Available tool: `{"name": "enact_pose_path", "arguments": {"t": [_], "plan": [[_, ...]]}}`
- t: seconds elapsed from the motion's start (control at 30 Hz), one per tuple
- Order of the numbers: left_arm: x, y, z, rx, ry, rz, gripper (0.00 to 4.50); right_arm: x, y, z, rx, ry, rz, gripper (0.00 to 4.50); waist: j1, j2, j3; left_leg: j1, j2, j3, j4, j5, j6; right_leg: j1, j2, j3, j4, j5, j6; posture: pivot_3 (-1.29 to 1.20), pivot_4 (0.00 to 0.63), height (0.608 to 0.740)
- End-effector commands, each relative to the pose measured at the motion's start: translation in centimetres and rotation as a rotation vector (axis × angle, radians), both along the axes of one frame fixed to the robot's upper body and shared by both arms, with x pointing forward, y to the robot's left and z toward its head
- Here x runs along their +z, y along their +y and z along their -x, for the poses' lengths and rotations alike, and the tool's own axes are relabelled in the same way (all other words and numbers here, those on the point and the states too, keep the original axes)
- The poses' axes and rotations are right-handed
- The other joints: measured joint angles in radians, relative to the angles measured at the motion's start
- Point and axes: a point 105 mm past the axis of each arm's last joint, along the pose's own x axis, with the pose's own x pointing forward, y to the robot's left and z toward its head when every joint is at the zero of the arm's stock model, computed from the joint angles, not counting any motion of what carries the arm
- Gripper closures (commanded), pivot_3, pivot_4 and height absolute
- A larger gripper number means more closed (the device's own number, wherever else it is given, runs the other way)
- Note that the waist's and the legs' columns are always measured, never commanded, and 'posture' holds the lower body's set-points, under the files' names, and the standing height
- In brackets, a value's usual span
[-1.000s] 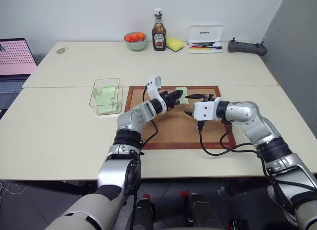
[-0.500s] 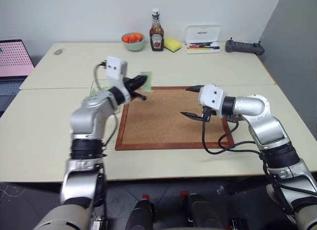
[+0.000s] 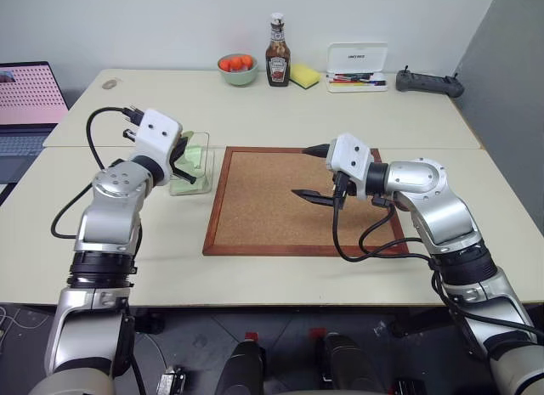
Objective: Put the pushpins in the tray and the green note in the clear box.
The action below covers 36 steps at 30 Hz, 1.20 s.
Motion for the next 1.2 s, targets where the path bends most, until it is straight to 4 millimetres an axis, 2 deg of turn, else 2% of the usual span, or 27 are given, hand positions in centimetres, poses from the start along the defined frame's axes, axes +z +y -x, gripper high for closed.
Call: {"name": "enact_pose_path", "arguments": {"t": [0.03,0.2,0.33,0.67,0.8,1.07,1.2], "plan": [[1.1,0.6,-0.7,0.041,-0.060,-0.068,4.50,2.2,0.9,1.4,0.079,-0.017,-0.055,0.29,-0.002,0.000,0.000,0.000,0.000,0.000,0.000,0.000,0.000,0.000,0.000,0.000,0.000,0.000,0.000,0.00,0.150,0.740],[1.1,1.3,-1.0,0.087,-0.075,-0.067,4.50,2.4,0.8,1.6,0.082,0.004,-0.068,0.29,-0.002,0.000,0.000,-0.001,0.000,0.000,0.000,0.000,0.000,0.000,0.000,0.000,0.000,0.000,0.000,0.00,0.150,0.740],[1.5,1.0,-1.0,0.074,-0.098,-0.024,3.93,2.4,0.8,1.6,0.083,0.008,-0.069,0.27,-0.003,0.000,0.000,-0.001,0.000,0.000,0.000,0.000,0.000,-0.001,0.000,0.000,0.000,0.000,0.000,0.00,0.150,0.740],[2.4,1.3,-0.6,0.093,-0.142,-0.015,2.05,2.2,0.8,1.5,0.075,0.001,-0.055,0.27,-0.003,0.000,0.000,-0.001,0.000,0.000,0.000,0.000,0.000,-0.001,0.000,0.000,0.001,0.000,0.000,0.00,0.150,0.740],[3.7,0.7,-0.2,0.064,-0.168,-0.017,1.35,2.0,0.4,1.4,0.055,0.011,-0.061,0.27,-0.003,0.000,0.000,-0.001,0.000,0.000,0.000,0.000,0.000,-0.001,0.000,0.000,0.001,0.000,0.000,0.00,0.150,0.740],[4.6,0.6,0.9,0.057,-0.186,-0.056,1.35,1.7,-0.3,1.3,0.021,0.030,-0.079,0.27,-0.003,0.000,0.000,-0.001,0.000,0.000,0.000,0.000,0.000,-0.001,0.000,0.000,0.000,0.000,0.000,0.00,0.150,0.740],[4.9,-1.2,1.7,-0.046,-0.169,0.093,1.35,2.0,-1.2,1.2,-0.012,0.043,-0.121,0.27,-0.003,0.000,0.000,-0.001,0.000,0.000,0.000,0.000,0.000,-0.001,0.000,0.000,0.000,0.000,0.000,0.00,0.150,0.740]]}}
